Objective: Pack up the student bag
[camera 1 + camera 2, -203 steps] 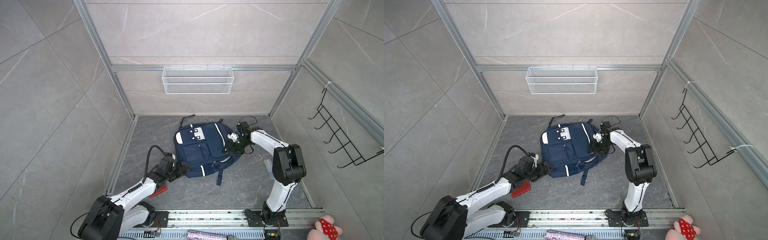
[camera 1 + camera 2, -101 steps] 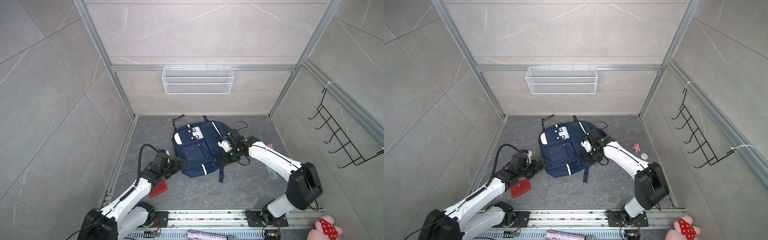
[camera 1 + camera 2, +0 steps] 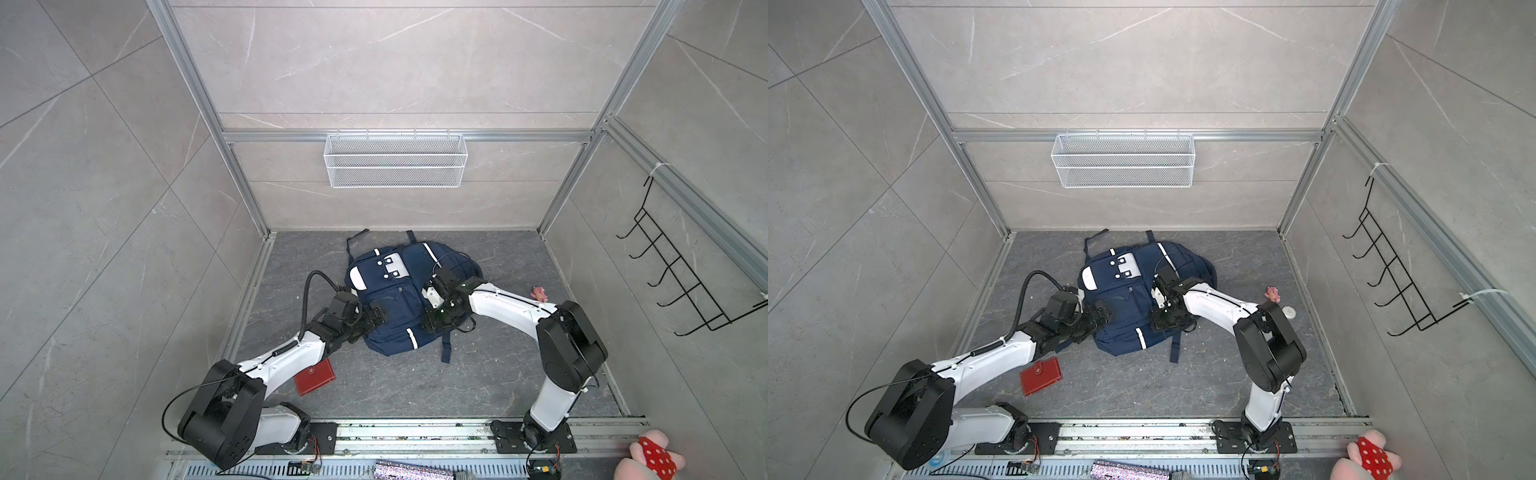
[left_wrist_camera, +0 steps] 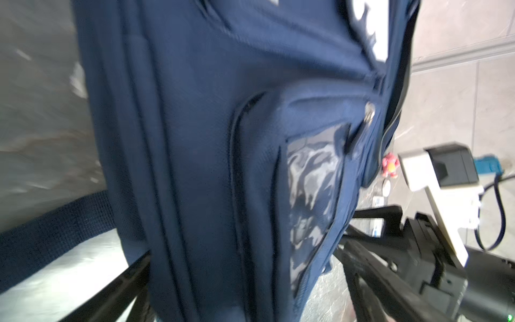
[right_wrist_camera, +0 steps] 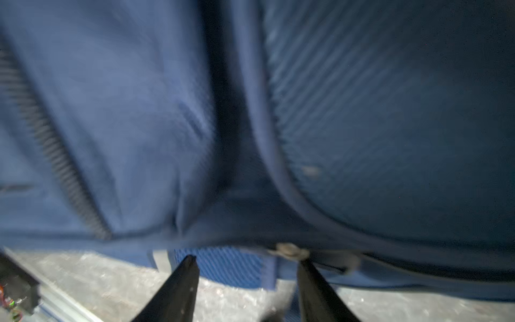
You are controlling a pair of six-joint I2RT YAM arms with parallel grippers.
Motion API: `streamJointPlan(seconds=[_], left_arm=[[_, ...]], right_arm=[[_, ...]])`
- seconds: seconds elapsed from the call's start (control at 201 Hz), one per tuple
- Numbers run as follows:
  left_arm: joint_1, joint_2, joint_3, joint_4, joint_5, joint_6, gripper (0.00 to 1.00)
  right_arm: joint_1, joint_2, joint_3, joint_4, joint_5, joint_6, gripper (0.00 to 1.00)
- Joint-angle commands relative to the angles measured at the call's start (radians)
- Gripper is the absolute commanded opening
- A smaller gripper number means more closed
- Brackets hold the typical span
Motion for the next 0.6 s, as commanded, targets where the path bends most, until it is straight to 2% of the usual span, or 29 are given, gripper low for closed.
streamJointPlan(seconds=[0.0,0.264,0.518,0.592], left_arm=[[-0.043,0.022,-0.002,0.107,-0.018,-0.066,0.93],[-0.069,0.052,0.001,0.121,-0.035,-0.087,0.84],[-0.068,0.074,0.006,0.107,-0.038,-0.063,0.75],[-0.064,0.078,-0.001,0.1,-0.047,-0.048,0.69]], right_arm=[[0.001,0.02,0.004,0.014,0.086,0.038,0.52],[0.001,0.086,0.049,0.018,0.21,0.04,0.48],[-0.018,0.091,0.068,0.028,0.245,0.053,0.41],[-0.026,0.083,0.074,0.024,0.25,0.049,0.3]])
